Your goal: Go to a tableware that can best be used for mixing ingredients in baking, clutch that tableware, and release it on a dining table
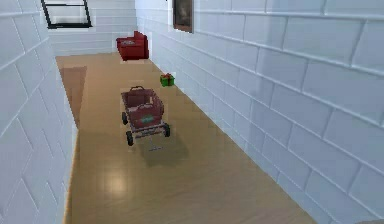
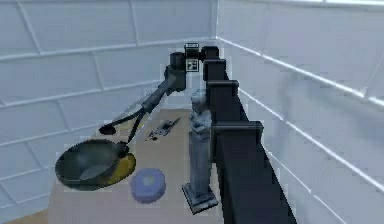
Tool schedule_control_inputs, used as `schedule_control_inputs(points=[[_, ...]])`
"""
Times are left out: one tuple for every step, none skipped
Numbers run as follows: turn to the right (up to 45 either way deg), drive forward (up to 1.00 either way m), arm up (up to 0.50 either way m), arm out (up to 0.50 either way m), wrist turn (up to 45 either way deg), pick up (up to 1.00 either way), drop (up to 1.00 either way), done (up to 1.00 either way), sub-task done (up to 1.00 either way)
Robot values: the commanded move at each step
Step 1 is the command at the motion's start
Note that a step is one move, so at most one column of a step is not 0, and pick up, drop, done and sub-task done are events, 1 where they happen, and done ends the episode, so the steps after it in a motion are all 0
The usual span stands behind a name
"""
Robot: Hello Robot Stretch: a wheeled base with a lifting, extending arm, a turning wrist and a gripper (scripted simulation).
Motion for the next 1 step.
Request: schedule_control_inputs(points=[[0.0,0.0,0.0,0.0,45.0,0.0,0.0,0.0,0.0]])
